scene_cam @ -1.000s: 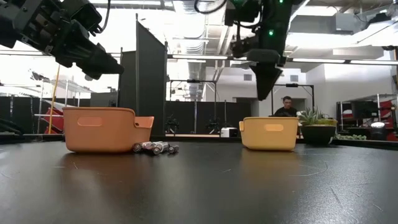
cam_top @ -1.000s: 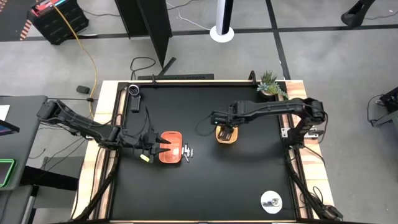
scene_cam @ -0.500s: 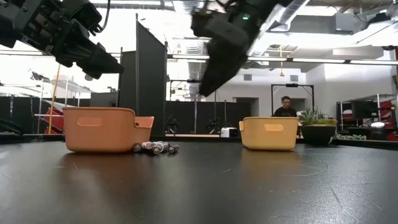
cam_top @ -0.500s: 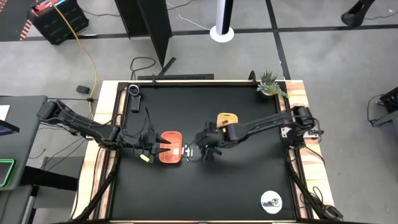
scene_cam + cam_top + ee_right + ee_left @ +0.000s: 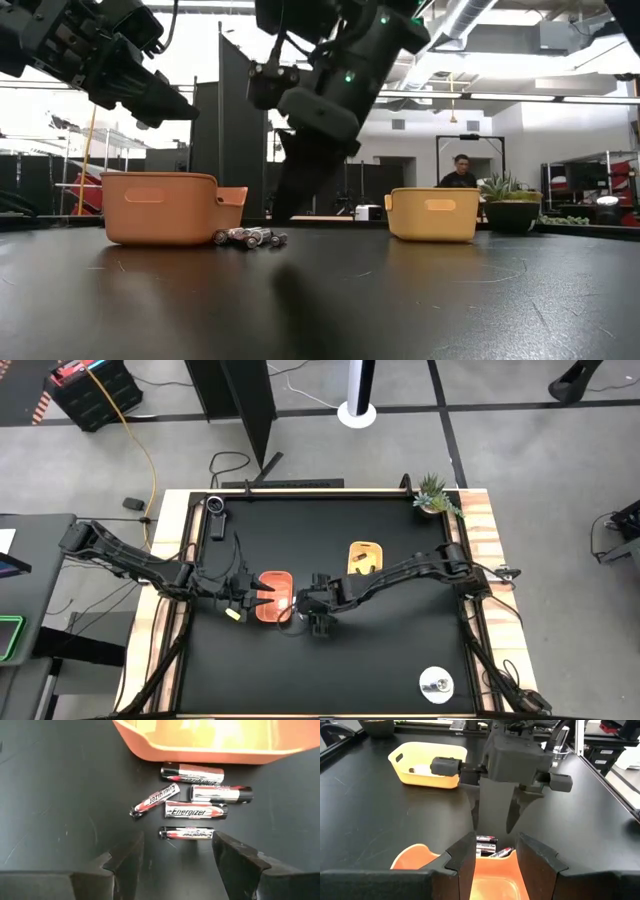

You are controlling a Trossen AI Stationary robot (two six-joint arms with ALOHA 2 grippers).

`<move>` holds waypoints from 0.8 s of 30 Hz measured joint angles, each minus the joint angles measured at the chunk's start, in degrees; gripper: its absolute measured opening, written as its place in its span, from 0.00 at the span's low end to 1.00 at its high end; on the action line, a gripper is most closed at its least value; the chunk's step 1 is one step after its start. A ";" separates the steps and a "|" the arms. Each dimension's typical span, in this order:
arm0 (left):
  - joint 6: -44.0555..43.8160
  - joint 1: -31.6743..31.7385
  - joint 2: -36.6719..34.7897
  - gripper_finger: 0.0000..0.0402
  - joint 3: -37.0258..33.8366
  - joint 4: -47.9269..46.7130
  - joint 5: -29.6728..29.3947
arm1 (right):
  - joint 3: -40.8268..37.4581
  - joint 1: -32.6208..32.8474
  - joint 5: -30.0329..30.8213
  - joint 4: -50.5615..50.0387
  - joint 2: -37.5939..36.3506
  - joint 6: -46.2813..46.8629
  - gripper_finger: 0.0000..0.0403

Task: Sort batteries
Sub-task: Put the small silver battery into the orange bin

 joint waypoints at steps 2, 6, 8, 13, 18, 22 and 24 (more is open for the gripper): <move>0.04 0.02 0.00 0.33 -0.01 0.06 -0.01 | 0.00 -0.43 -0.21 -0.26 0.11 0.10 0.62; 0.19 0.01 0.00 0.33 0.00 -0.05 -0.02 | 0.09 -1.25 -0.54 0.65 0.66 -0.62 0.62; 0.43 0.01 0.00 0.33 0.00 -0.01 -0.02 | 0.07 -1.63 -1.48 0.58 0.92 -0.64 0.62; 0.45 0.00 0.00 0.33 0.00 -0.20 -0.02 | -0.02 -1.99 -2.91 0.46 1.91 0.95 0.62; 0.84 0.01 0.00 0.33 0.00 -0.31 -0.02 | 0.09 -1.97 -2.93 1.86 1.77 3.01 0.62; 0.89 0.00 0.00 0.33 0.00 -0.33 -0.04 | 0.07 -1.97 -2.93 1.66 1.77 4.81 0.62; 0.89 0.01 0.00 0.33 0.00 -0.36 -0.04 | 0.07 -2.12 -2.92 1.45 1.77 6.39 0.62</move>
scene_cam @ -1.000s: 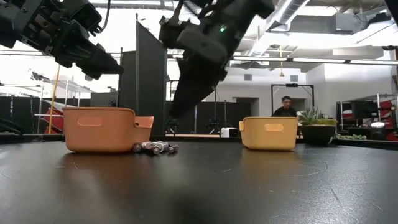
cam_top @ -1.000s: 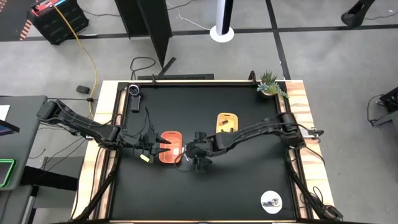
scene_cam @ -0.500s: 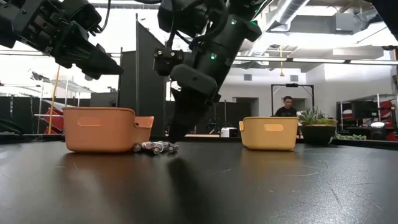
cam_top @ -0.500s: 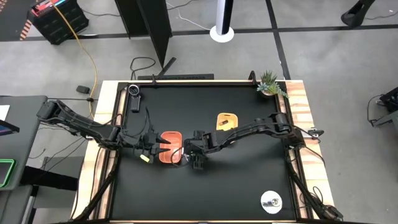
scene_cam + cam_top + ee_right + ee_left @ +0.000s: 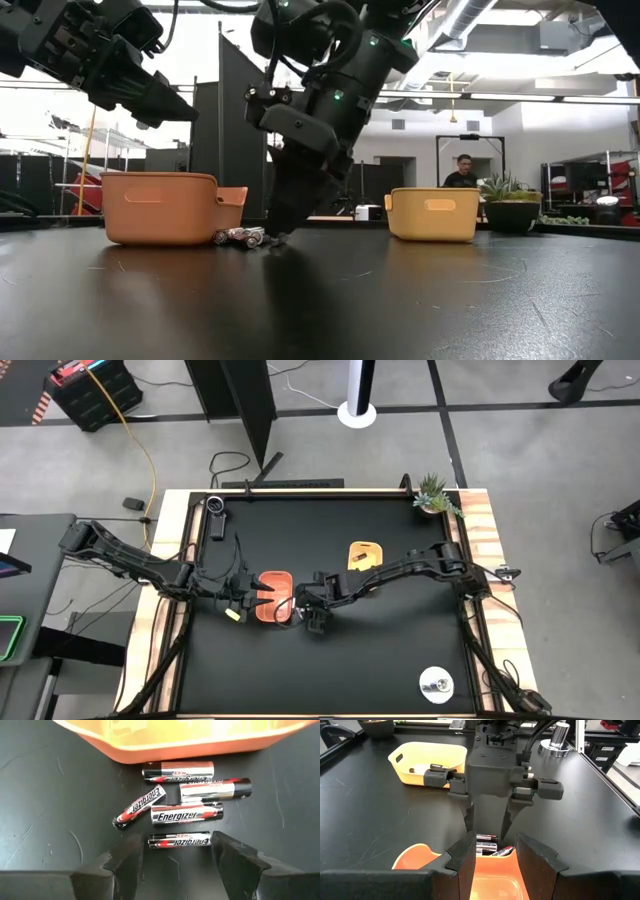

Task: Sort batteries
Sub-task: Put the small silver battery into the orange bin

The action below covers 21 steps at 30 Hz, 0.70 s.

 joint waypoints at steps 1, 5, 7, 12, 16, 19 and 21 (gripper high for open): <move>0.00 0.01 0.00 0.33 0.00 0.01 0.00 | -0.02 -0.11 -0.01 -0.10 0.00 0.69 0.62; 0.00 0.01 0.00 0.33 0.00 0.02 0.00 | -0.02 -0.24 0.15 -0.05 0.22 1.87 0.62; 0.00 -0.01 0.00 0.33 -0.01 0.04 0.00 | -0.02 -0.24 0.21 -0.08 0.89 2.07 0.62; -0.07 0.01 0.00 0.33 -0.02 0.04 0.00 | 0.02 -0.22 0.49 -0.88 0.98 3.93 0.62; -0.04 -0.01 0.00 0.33 0.00 0.07 0.00 | 0.02 -0.54 0.37 -0.69 0.98 5.15 0.62; -0.04 0.00 0.00 0.33 0.00 0.07 0.00 | 0.02 -0.79 0.35 -0.90 0.98 5.43 0.62; -0.04 0.01 0.00 0.33 0.00 0.07 0.02 | 0.02 -0.83 0.23 -0.89 0.98 5.00 0.62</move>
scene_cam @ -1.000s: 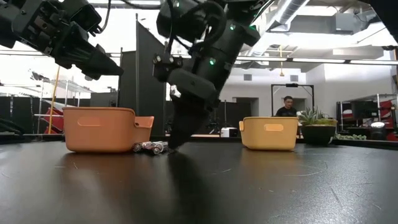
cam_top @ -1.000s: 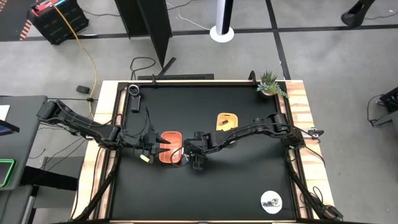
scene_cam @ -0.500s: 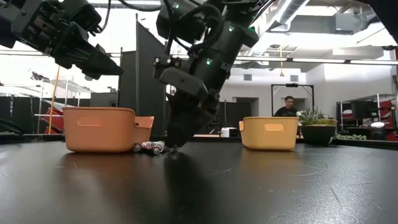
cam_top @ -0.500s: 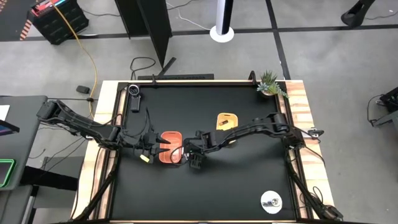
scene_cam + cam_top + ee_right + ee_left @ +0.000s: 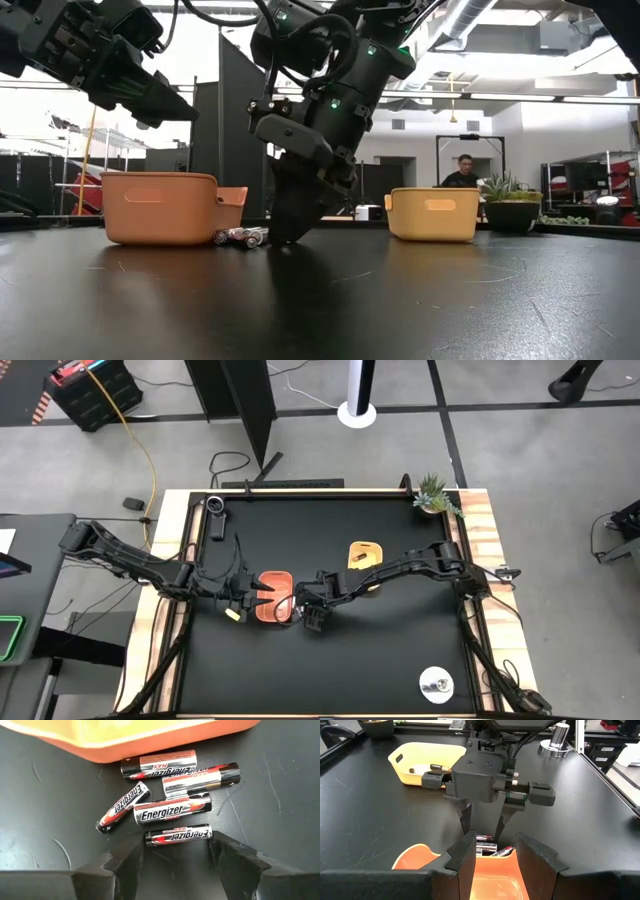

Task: Sort batteries
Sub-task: Put the small silver battery into the orange bin

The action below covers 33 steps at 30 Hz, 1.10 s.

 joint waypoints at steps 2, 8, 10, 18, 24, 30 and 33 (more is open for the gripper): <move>0.00 -0.01 0.00 0.33 0.00 -0.01 -0.02 | 0.00 0.00 0.00 -0.01 0.00 -1.20 0.61; 0.00 0.00 0.00 0.33 0.00 -0.03 -0.02 | 0.00 0.45 -0.16 -0.22 0.00 -6.05 0.56; 0.00 0.00 0.00 0.33 0.00 -0.02 -0.02 | 0.00 0.48 -0.09 -0.19 0.00 -7.95 0.56; 0.01 -0.02 0.00 0.33 0.00 -0.03 -0.02 | -0.01 0.11 -0.22 -0.11 0.00 -14.91 0.61; 0.02 0.00 0.00 0.33 0.00 -0.02 -0.02 | -0.02 -0.15 -1.47 -0.20 0.00 -16.23 0.60; 0.02 -0.02 0.00 0.33 0.00 -0.04 -0.02 | -0.02 -0.15 -2.59 -0.07 0.00 -18.61 0.60; 0.02 0.00 0.00 0.33 -0.01 -0.02 -0.02 | -0.02 -0.20 -2.99 -0.09 0.00 -18.75 0.60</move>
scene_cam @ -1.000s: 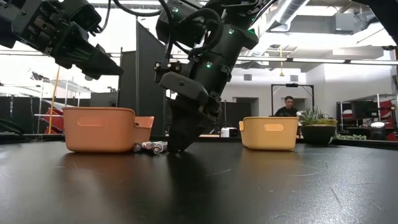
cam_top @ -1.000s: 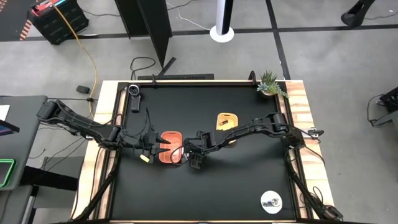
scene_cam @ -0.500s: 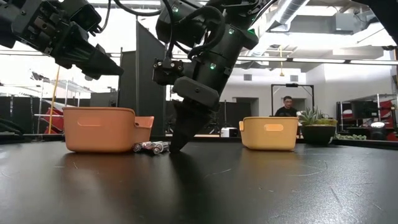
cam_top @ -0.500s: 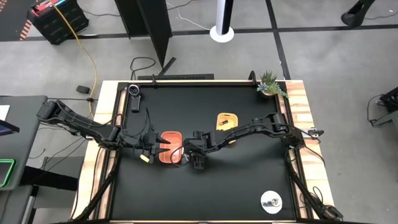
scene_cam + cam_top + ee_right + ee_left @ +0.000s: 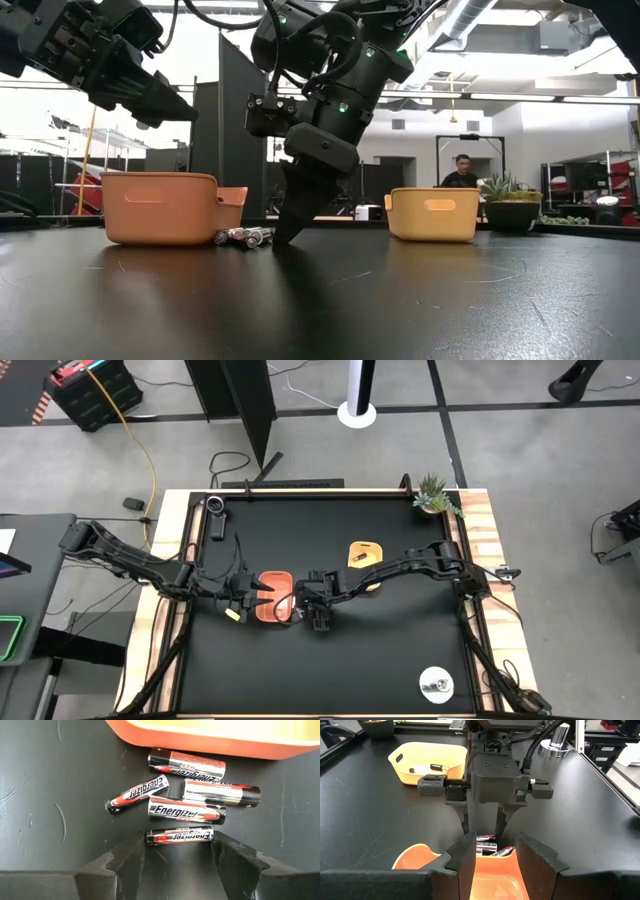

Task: Sort batteries
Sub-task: Put the small silver battery into the orange bin

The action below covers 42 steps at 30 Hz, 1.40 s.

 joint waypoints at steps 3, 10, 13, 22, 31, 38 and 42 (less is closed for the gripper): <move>0.00 -0.01 0.00 0.33 0.01 -0.01 0.00 | 0.00 0.00 -0.01 -0.09 0.00 -0.08 0.59; 0.00 -0.01 0.00 0.33 0.01 0.00 0.00 | 0.00 0.06 -0.07 -0.16 0.00 -0.05 0.52; 0.02 0.00 0.00 0.33 0.00 0.00 0.00 | 0.00 0.11 -0.10 -0.15 0.00 -0.02 0.50; 0.02 0.00 0.00 0.33 0.01 -0.02 0.00 | 0.00 0.13 -0.23 -0.15 0.00 0.12 0.49; 0.02 0.00 0.00 0.33 0.01 -0.02 0.02 | -0.02 0.13 -0.23 -0.15 0.00 0.13 0.49; 0.02 -0.02 0.00 0.33 0.01 -0.11 0.02 | -0.02 0.13 -0.23 -0.16 -0.01 0.16 0.49; 0.02 0.00 0.00 0.33 0.01 -0.13 0.01 | 0.00 0.11 -0.23 -0.35 -0.26 0.16 0.49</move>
